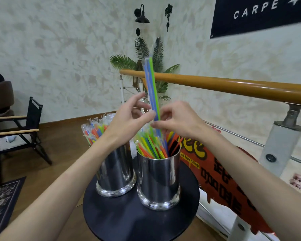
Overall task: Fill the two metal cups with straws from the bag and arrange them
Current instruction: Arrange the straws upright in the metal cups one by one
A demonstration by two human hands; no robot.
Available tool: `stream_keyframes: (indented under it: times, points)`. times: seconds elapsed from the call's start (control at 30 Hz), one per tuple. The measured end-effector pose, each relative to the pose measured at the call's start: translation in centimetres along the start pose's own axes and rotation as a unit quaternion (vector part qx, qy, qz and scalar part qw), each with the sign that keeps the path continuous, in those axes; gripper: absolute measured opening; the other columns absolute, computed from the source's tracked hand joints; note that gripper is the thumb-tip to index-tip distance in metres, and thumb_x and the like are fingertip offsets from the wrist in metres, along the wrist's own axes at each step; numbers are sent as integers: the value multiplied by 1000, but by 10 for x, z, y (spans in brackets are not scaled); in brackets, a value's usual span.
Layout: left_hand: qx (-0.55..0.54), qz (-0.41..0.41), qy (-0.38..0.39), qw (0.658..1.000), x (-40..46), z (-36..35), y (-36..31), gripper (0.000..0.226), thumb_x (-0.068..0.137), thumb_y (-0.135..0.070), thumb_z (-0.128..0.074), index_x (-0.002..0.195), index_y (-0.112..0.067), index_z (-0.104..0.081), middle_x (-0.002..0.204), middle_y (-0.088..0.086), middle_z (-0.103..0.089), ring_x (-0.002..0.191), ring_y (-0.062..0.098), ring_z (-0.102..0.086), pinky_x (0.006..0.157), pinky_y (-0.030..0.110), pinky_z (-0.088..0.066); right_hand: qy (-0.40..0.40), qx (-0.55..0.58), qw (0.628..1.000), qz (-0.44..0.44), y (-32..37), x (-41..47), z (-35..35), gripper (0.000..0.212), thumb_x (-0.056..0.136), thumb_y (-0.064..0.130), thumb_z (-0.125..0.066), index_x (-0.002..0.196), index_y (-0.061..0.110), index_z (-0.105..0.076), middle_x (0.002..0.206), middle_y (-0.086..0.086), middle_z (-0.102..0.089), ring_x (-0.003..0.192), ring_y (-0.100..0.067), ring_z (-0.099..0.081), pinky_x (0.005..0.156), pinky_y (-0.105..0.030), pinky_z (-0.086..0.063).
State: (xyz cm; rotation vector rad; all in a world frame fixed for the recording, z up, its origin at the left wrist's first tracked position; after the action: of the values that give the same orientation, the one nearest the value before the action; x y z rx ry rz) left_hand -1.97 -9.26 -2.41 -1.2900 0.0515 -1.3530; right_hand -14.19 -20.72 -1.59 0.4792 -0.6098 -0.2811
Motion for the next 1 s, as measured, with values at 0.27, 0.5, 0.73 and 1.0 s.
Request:
stream_keyframes:
  times: [0.27,0.5,0.73,1.0]
  points:
    - [-8,-38,-88,995,13,-2,-8,11,97,-18,-66,108,-18,-65,85,-1,-73,79,8,-69,71,19,-50,75,-76,994,-1,-7,-5,-20,26,79,36,-86,76,15,-70,71,3,-70,59,1,-61,61,-18,-46]
    - [52,-17,-15,998,8,-9,5,7,95,-15,-68,88,-16,-70,65,-19,-64,61,-4,-57,61,10,-40,78,34,996,7,-17,-20,6,17,103,11,-55,115,10,-67,94,-5,-76,83,-17,-76,80,-43,-62]
    - [191,42,73,978,5,-17,23,32,80,-54,-74,77,-22,-75,71,-6,-60,58,5,-51,58,32,-40,238,19,971,-8,-9,-35,15,40,86,-11,-61,117,12,-69,112,2,-73,106,-8,-69,97,-27,-55]
    - [154,87,73,981,0,-16,14,56,78,-48,-82,122,-20,-62,73,-17,-57,64,-5,-54,61,21,-38,187,-36,982,-7,-17,-30,-1,18,84,10,-81,99,16,-73,89,8,-73,83,-2,-71,83,-26,-60]
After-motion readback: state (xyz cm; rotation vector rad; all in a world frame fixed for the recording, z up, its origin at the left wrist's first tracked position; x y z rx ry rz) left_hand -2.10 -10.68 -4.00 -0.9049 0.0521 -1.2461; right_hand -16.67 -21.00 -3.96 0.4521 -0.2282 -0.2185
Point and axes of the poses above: each hand's wrist, its own x-axis towards the middle knuckle, its own z-axis out of the back of the hand, y = z × x, the point moved 4 cm from there along x, towards the middle knuckle
